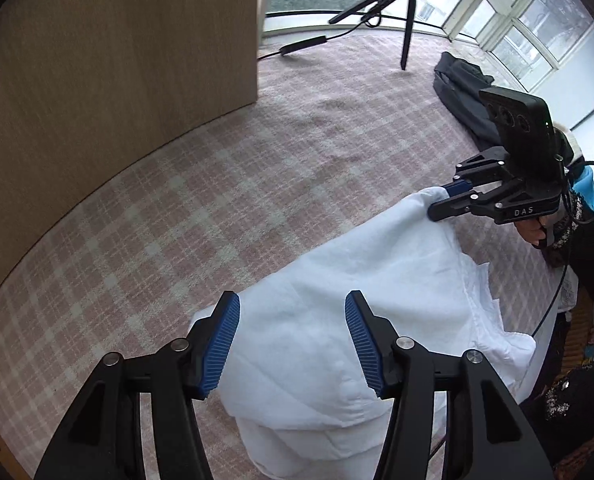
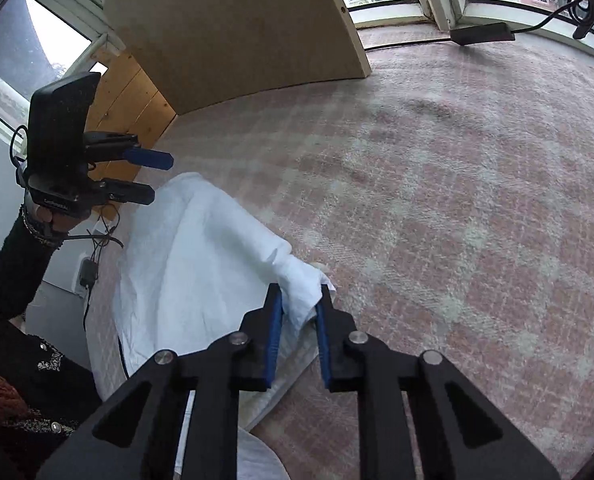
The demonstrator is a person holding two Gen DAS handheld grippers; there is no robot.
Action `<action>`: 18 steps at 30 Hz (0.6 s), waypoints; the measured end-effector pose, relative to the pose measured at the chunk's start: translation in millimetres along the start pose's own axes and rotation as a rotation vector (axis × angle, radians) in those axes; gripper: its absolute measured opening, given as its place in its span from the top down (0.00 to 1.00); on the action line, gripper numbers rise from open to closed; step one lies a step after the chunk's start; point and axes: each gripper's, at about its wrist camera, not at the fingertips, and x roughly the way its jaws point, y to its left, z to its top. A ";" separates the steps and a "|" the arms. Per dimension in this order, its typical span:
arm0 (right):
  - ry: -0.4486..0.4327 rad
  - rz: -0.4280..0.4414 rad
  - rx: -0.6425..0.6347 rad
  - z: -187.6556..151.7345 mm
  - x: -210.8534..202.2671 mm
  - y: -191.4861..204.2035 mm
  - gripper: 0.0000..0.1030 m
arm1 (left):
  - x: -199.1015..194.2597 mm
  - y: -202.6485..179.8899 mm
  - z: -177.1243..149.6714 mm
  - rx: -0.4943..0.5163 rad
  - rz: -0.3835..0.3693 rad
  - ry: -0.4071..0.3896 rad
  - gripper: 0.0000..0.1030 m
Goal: Fold clothes
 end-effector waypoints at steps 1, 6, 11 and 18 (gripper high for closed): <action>-0.007 0.005 0.002 0.8 -5.4 3.7 0.89 | 4.4 -9.3 3.9 0.041 -0.001 0.004 0.48; -0.014 -0.048 0.123 8.0 -10.6 -5.6 0.89 | 53.0 -2.7 -2.2 0.034 0.047 0.106 0.49; -0.073 -0.046 0.247 -4.6 -23.9 -23.9 0.83 | 29.2 -7.8 15.8 0.009 0.022 0.071 0.52; -0.152 -0.059 0.380 -56.7 -56.7 -32.6 0.83 | 54.4 -75.3 90.4 0.237 -0.162 0.145 0.42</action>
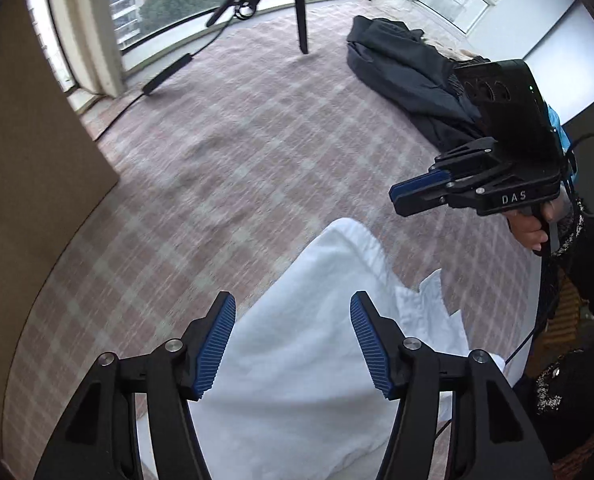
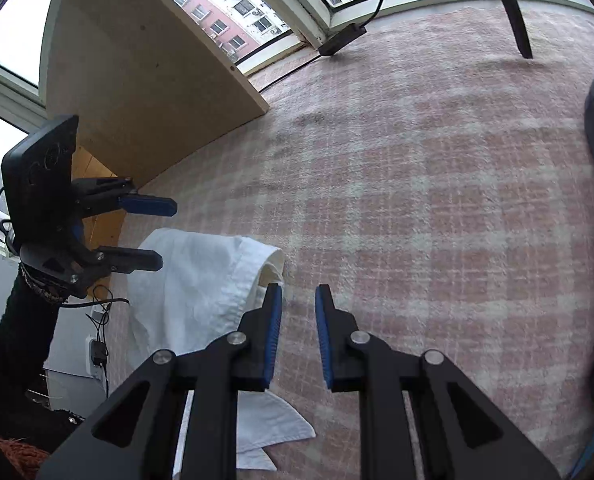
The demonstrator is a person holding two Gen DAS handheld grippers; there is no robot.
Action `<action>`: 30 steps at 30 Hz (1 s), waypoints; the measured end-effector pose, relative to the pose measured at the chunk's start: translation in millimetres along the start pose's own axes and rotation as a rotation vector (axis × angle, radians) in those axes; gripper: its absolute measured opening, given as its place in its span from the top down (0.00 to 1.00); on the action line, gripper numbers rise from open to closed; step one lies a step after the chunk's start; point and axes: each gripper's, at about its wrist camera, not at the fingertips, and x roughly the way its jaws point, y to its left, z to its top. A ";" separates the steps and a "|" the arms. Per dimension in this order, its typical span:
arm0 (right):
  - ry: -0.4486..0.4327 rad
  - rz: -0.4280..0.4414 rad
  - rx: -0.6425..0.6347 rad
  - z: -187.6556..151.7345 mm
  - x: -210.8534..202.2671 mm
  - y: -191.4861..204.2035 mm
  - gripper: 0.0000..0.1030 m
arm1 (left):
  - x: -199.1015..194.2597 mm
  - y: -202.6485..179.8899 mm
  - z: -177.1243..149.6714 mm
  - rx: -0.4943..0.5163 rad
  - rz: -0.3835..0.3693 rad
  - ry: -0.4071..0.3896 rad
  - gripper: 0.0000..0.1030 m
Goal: Fold clothes
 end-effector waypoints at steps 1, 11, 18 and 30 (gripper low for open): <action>-0.004 0.010 0.014 -7.3 -4.3 -3.2 0.83 | 12.5 -4.9 8.7 0.033 -0.012 0.046 0.42; -0.068 0.081 0.009 -36.6 -7.8 -14.7 0.70 | 61.3 -23.4 34.2 0.140 -0.110 0.258 0.86; 0.012 0.222 -0.136 -18.6 19.9 9.8 0.54 | -15.2 -27.7 -5.5 0.109 -0.149 0.094 0.90; 0.098 0.437 -0.175 2.9 53.9 25.2 0.91 | -55.3 11.2 -17.6 -0.004 -0.051 -0.068 0.73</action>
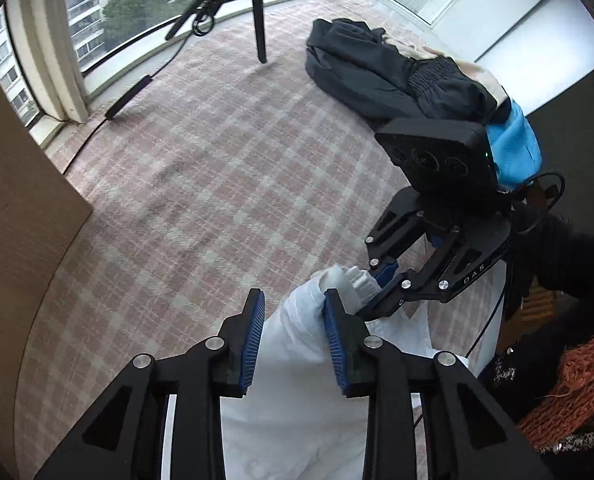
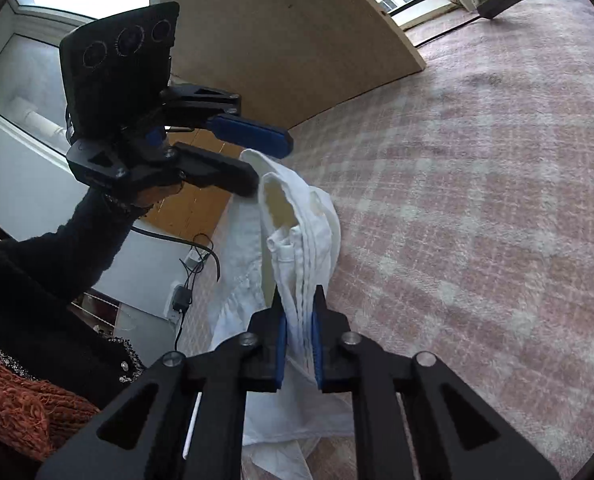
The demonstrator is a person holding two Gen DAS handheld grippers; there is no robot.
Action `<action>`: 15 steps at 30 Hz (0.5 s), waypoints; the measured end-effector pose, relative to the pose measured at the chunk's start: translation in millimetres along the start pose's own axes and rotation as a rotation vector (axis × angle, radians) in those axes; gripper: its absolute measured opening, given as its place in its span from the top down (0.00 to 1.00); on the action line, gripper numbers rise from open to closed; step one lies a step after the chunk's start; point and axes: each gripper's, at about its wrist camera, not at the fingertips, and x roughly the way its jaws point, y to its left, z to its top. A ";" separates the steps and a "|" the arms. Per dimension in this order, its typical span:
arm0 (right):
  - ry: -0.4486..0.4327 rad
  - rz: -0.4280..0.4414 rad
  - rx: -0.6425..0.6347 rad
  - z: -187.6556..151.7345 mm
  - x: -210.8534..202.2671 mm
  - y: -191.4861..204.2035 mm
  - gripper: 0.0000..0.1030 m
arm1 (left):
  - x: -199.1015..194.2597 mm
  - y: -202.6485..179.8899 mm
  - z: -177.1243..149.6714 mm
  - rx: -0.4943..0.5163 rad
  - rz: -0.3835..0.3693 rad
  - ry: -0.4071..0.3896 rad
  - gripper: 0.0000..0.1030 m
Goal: Fold clothes
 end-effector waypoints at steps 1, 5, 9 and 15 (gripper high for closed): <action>-0.009 -0.011 0.025 -2.5 -7.0 -3.6 0.91 | -2.4 3.8 -4.9 -0.013 -0.002 -0.010 0.74; -0.072 -0.162 0.121 -12.0 -43.2 -12.4 0.88 | 11.4 -8.2 -26.1 -0.003 -0.039 -0.004 0.75; -0.116 -0.211 0.141 -24.9 -63.1 -3.0 0.77 | 34.2 -25.4 -33.6 -0.001 -0.110 -0.044 0.75; 0.004 -0.322 0.123 -56.7 -26.1 13.5 0.44 | 88.0 -32.9 -28.1 0.018 -0.086 0.023 0.75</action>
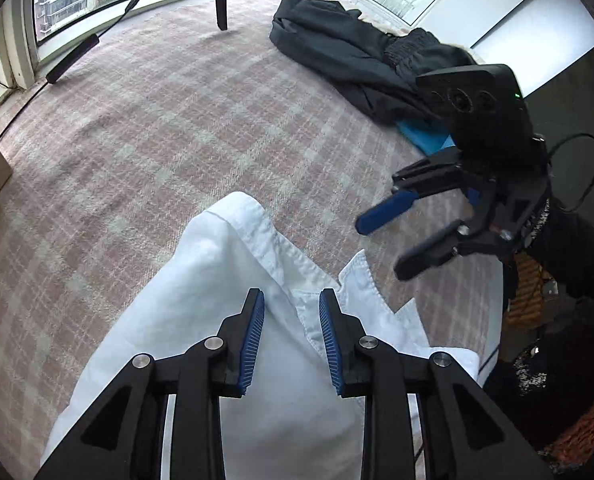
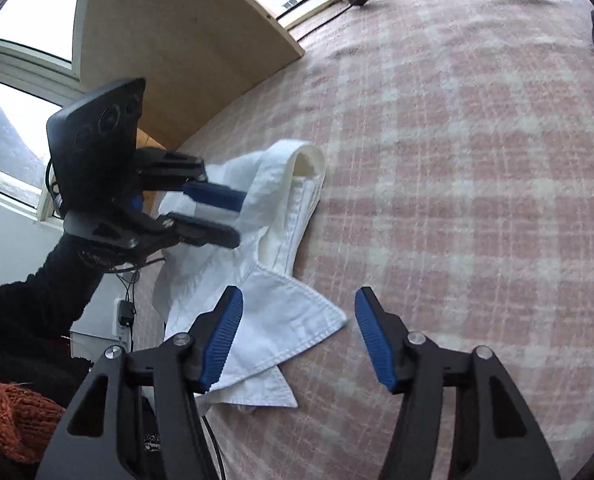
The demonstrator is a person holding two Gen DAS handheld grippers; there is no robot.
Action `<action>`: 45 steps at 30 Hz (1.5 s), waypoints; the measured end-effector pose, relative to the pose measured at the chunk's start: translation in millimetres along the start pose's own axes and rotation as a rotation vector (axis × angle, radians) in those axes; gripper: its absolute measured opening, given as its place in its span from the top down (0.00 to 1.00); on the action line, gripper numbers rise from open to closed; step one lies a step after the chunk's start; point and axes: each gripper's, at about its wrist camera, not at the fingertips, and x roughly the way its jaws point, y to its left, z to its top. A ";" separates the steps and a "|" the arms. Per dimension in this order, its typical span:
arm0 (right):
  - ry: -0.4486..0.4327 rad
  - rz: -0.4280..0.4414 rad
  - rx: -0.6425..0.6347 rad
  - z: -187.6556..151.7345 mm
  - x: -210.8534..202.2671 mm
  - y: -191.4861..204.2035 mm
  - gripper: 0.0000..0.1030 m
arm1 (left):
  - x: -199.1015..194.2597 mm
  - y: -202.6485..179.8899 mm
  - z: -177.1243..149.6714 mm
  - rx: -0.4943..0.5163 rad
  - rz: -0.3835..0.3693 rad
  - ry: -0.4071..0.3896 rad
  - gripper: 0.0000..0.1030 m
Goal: Fold clothes
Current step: 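Lay the bundle down and tuck its edge with the right tool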
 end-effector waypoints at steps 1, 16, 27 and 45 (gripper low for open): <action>0.003 -0.015 -0.014 -6.1 3.8 4.7 0.44 | -0.5 1.7 0.0 -0.017 -0.010 0.000 0.75; 0.015 -0.273 0.000 -25.7 -15.3 37.2 0.95 | -31.8 9.8 -94.6 -0.123 0.126 -0.036 0.73; -0.063 -0.368 -0.196 72.0 27.5 105.5 0.87 | -84.8 43.4 -96.5 -0.320 0.233 -0.217 0.65; -0.142 -0.330 -0.084 51.6 -32.7 86.4 0.88 | 5.7 -60.2 -72.5 -0.073 0.019 -0.068 0.64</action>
